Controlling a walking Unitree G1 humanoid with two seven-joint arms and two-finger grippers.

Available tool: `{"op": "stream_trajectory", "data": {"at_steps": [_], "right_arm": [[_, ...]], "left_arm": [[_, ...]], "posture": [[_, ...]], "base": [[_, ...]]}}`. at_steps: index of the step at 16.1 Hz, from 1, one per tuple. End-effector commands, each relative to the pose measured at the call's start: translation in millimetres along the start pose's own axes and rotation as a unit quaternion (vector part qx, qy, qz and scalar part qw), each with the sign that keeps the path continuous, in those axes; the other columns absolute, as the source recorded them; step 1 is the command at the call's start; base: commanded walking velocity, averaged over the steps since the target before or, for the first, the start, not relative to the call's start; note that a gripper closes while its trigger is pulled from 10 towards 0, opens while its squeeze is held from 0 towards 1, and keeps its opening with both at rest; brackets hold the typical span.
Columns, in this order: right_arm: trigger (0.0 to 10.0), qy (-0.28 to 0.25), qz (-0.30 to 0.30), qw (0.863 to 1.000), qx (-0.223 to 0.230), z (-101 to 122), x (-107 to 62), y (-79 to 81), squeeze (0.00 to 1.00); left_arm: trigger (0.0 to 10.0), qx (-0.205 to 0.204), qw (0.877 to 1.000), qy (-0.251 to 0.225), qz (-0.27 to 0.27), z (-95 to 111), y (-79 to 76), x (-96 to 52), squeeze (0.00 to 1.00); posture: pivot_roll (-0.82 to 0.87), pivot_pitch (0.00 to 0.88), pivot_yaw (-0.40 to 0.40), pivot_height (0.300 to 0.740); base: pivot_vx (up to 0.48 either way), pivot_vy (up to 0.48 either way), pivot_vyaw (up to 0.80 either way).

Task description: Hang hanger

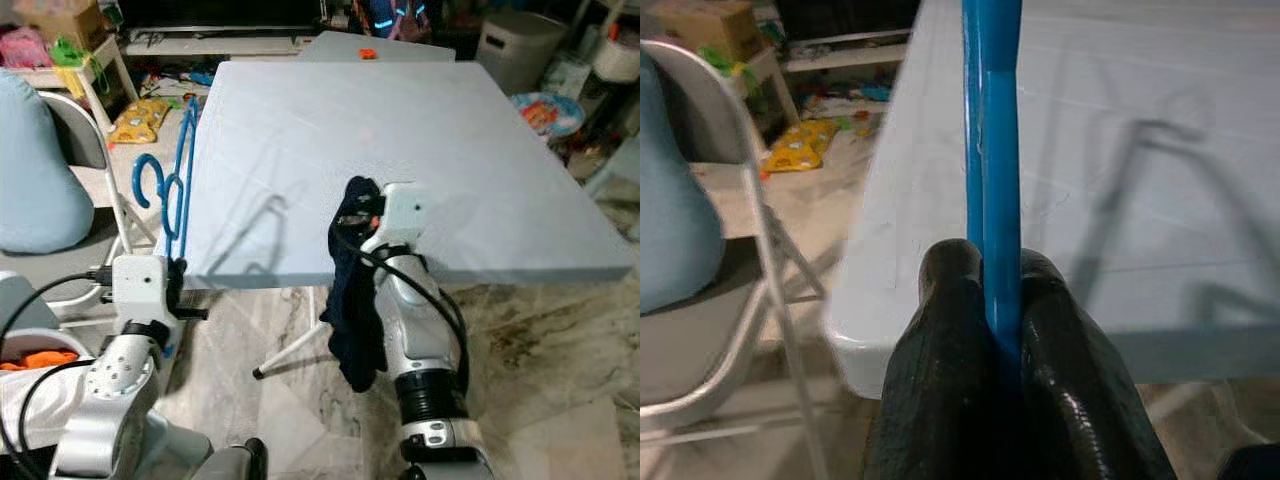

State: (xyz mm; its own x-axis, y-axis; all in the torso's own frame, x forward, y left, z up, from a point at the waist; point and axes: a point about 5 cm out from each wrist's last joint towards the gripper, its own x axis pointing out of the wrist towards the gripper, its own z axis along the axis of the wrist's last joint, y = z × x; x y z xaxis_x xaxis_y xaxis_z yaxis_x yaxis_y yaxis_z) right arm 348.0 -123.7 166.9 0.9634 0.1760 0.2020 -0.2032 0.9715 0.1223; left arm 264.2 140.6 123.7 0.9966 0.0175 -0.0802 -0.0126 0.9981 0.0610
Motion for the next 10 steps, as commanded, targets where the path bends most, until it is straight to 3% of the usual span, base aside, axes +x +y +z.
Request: {"op": "stream_trajectory", "data": {"at_steps": [1, 8, 10], "right_arm": [[10.0, -0.021, 0.007, 1.000, 0.000, 8.6, 3.2, 2.0, 0.00], [10.0, -0.032, 0.020, 0.999, 0.016, 17.3, 15.5, 12.3, 0.00], [10.0, -0.027, 0.021, 0.999, 0.016, 14.4, 13.7, 13.3, 0.00]], "left_arm": [[10.0, 0.000, 1.000, -0.003, -0.006, 0.7, -3.0, -0.1, 0.00], [10.0, -0.001, 1.000, -0.002, -0.001, -1.4, -5.0, -1.5, 0.00], [10.0, -0.009, 1.000, 0.001, 0.003, -2.1, -4.7, -1.7, 0.00]], "posture": [[0.18, 0.067, -0.017, 0.740], [0.17, 0.074, -0.032, 0.740], [0.17, 0.078, -0.034, 0.740]], "base": [[0.000, 0.000, 0.00], [0.000, 0.000, 0.00], [0.277, 0.000, 0.00]]}}
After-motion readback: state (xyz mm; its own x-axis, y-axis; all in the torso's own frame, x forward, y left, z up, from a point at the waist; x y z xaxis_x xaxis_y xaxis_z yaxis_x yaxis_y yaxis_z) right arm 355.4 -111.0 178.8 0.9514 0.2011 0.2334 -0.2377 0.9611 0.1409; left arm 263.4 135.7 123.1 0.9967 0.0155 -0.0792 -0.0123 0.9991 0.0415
